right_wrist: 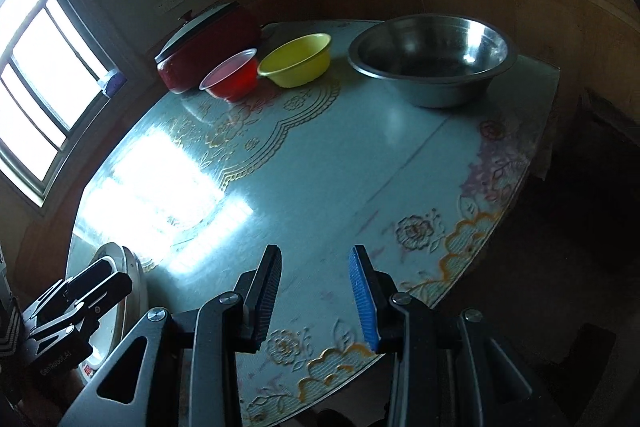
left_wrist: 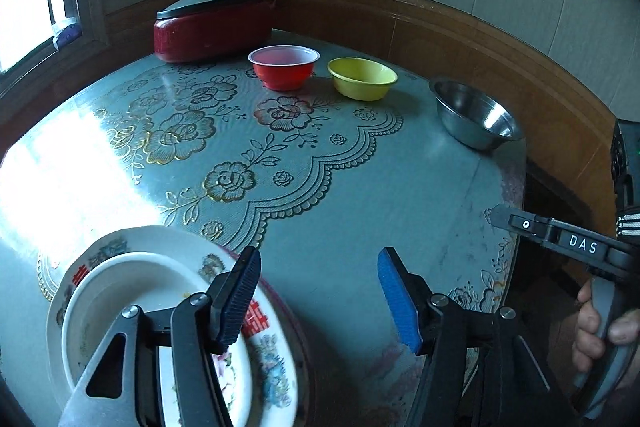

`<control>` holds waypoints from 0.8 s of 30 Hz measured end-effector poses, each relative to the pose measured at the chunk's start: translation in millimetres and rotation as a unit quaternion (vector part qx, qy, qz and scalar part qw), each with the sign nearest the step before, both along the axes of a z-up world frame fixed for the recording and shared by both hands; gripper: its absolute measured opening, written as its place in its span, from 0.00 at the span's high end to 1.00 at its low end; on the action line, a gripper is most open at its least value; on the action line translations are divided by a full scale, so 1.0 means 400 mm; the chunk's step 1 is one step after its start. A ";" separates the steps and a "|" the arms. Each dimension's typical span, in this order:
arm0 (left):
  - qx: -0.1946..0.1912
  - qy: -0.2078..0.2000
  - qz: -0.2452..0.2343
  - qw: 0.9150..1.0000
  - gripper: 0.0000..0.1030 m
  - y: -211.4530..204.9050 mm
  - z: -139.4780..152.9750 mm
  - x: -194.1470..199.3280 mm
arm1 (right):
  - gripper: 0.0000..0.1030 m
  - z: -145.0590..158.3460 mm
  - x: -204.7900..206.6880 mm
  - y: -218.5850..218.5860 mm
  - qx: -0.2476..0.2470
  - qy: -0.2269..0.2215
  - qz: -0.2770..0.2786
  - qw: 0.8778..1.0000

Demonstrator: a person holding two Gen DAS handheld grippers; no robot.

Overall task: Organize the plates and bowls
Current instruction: 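Move the left tool to the stainless steel bowl and grasp its rim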

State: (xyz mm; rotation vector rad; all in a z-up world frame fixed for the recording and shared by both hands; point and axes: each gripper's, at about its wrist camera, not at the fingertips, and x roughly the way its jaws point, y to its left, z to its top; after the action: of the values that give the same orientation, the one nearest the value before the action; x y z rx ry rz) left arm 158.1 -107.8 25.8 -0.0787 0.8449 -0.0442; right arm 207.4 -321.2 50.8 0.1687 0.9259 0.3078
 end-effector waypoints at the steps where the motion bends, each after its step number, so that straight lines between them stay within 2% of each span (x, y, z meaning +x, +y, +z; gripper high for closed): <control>1: 0.000 0.001 -0.001 1.000 0.40 -0.010 -0.001 0.013 | 0.66 0.006 0.013 -0.021 0.001 -0.002 -0.009 1.000; 8: 0.010 0.008 0.003 1.000 0.40 -0.077 -0.007 0.100 | 0.66 0.052 0.127 -0.183 0.022 -0.012 -0.077 0.997; 17: 0.019 0.009 0.002 1.000 0.40 -0.152 -0.015 0.203 | 0.65 0.097 0.258 -0.325 0.038 -0.028 -0.131 0.990; 24: -0.008 0.009 0.008 1.000 0.40 -0.201 0.000 0.324 | 0.61 0.131 0.386 -0.401 0.045 -0.040 -0.149 0.987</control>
State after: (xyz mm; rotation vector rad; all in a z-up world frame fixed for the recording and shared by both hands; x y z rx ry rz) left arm 287.8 -188.2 25.9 -0.1019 0.8629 -0.0359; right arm 361.7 -481.6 103.2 0.3719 0.7955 0.0774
